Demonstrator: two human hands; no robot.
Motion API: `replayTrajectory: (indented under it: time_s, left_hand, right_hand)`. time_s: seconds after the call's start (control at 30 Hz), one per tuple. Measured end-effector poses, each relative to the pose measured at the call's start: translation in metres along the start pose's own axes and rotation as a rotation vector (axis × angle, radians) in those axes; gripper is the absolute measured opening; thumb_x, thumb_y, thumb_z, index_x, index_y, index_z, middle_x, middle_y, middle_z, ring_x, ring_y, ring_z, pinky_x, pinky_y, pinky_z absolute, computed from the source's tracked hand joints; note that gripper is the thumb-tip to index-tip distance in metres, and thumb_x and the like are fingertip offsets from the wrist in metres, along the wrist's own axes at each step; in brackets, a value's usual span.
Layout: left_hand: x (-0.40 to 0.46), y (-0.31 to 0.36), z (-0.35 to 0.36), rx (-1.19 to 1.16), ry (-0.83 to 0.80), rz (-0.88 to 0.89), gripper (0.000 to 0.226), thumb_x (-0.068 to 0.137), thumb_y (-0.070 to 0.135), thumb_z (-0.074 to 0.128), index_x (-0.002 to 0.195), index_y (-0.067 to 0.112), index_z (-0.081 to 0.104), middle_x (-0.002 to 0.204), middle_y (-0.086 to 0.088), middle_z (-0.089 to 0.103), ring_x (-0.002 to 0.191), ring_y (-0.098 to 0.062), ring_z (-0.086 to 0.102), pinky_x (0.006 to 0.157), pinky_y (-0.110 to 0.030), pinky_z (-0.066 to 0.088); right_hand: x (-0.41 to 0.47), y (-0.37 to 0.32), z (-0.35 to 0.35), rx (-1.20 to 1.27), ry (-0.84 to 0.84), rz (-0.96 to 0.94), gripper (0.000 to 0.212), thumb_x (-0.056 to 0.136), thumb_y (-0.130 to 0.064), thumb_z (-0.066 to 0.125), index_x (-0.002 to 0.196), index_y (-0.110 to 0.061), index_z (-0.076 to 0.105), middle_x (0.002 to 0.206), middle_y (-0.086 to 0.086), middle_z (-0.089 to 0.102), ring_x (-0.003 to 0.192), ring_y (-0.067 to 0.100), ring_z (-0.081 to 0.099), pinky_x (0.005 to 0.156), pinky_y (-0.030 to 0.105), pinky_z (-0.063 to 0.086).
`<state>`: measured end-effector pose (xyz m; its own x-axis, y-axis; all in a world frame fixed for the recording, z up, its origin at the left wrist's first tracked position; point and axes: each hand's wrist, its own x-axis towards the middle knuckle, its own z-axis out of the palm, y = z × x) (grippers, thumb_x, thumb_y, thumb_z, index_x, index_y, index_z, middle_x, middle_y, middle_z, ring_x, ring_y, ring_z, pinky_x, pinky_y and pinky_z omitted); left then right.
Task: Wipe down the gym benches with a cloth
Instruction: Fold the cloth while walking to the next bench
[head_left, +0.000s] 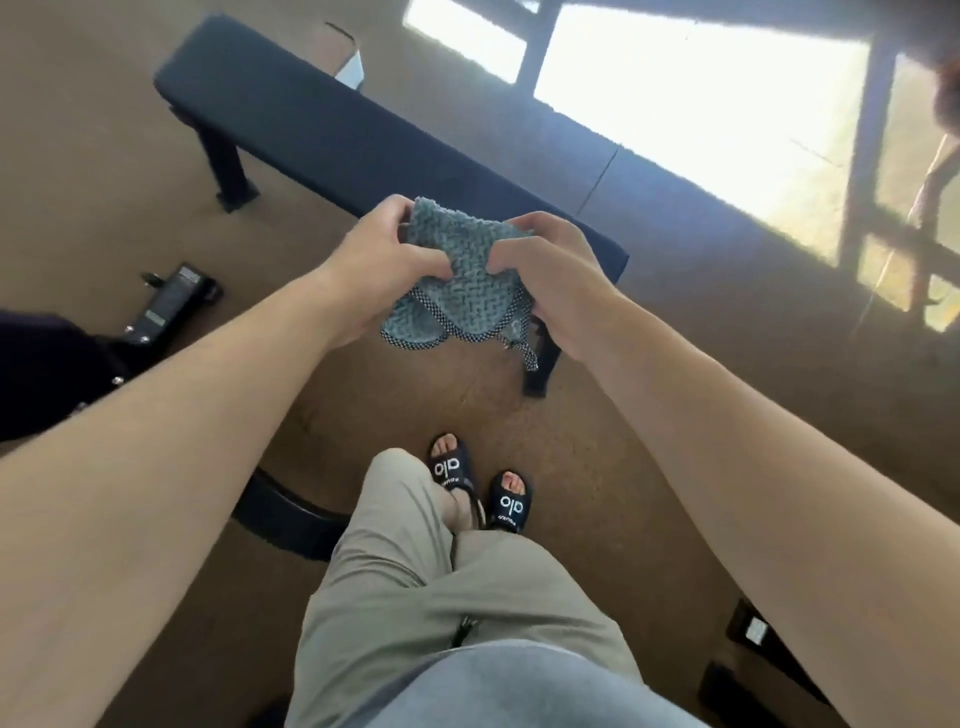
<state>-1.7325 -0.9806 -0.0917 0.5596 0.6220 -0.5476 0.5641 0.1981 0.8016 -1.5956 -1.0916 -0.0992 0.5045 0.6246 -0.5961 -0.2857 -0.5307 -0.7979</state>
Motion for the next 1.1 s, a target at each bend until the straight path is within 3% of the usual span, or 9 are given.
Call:
replayTrajectory:
  time_s: [0.23, 0.37, 0.43, 0.63, 0.8, 1.1]
  left_hand:
    - [0.079, 0.004, -0.095, -0.020, 0.152, -0.011, 0.034, 0.087, 0.006, 0.072, 0.116, 0.015, 0.057, 0.114, -0.007, 0.068, 0.105, -0.025, 0.069, 0.094, -0.054, 0.058]
    - [0.142, 0.006, -0.160, -0.092, 0.187, -0.042, 0.032, 0.085, 0.005, 0.069, 0.110, 0.021, 0.057, 0.116, -0.007, 0.067, 0.108, -0.026, 0.068, 0.094, -0.052, 0.059]
    - [0.167, 0.010, -0.194, -0.102, 0.174, -0.072, 0.034, 0.086, 0.001, 0.066, 0.113, 0.020, 0.056, 0.117, -0.008, 0.065, 0.110, -0.027, 0.067, 0.091, -0.047, 0.060]
    - [0.238, 0.048, -0.277, -0.092, 0.139, -0.091, 0.041, 0.082, -0.007, 0.063, 0.111, 0.021, 0.055, 0.112, -0.006, 0.064, 0.108, -0.026, 0.067, 0.082, -0.040, 0.059]
    - [0.299, 0.079, -0.316, -0.081, 0.136, -0.103, 0.046, 0.080, -0.009, 0.066, 0.115, 0.019, 0.056, 0.111, -0.005, 0.065, 0.105, -0.025, 0.067, 0.074, -0.036, 0.055]
    - [0.403, 0.104, -0.383, -0.040, 0.171, -0.128, 0.045, 0.080, -0.006, 0.066, 0.114, 0.023, 0.057, 0.113, -0.002, 0.067, 0.109, -0.024, 0.067, 0.089, -0.045, 0.058]
  right_hand:
    - [0.104, -0.057, 0.071, -0.076, -0.104, 0.049, 0.034, 0.078, -0.012, 0.077, 0.107, -0.022, 0.063, 0.111, 0.008, 0.068, 0.099, 0.027, 0.071, 0.079, 0.050, 0.064]
    - [0.170, -0.099, 0.124, -0.032, -0.214, 0.132, 0.064, 0.064, -0.012, 0.086, 0.121, -0.021, 0.058, 0.120, 0.010, 0.063, 0.104, 0.030, 0.070, 0.084, 0.051, 0.062]
    - [0.197, -0.123, 0.151, -0.034, -0.294, 0.188, 0.071, 0.067, -0.007, 0.086, 0.131, -0.016, 0.056, 0.126, 0.012, 0.062, 0.107, 0.030, 0.069, 0.087, 0.051, 0.061]
    - [0.271, -0.183, 0.206, 0.071, -0.323, 0.212, 0.054, 0.077, 0.009, 0.077, 0.126, -0.006, 0.058, 0.121, 0.018, 0.068, 0.102, 0.032, 0.073, 0.086, 0.052, 0.062]
    - [0.331, -0.223, 0.227, 0.121, -0.308, 0.233, 0.043, 0.079, 0.008, 0.073, 0.119, -0.002, 0.062, 0.115, 0.019, 0.072, 0.101, 0.034, 0.074, 0.088, 0.052, 0.061]
    - [0.433, -0.278, 0.277, 0.143, -0.329, 0.255, 0.040, 0.079, 0.012, 0.067, 0.118, 0.011, 0.063, 0.112, 0.026, 0.073, 0.100, 0.040, 0.073, 0.089, 0.057, 0.059]
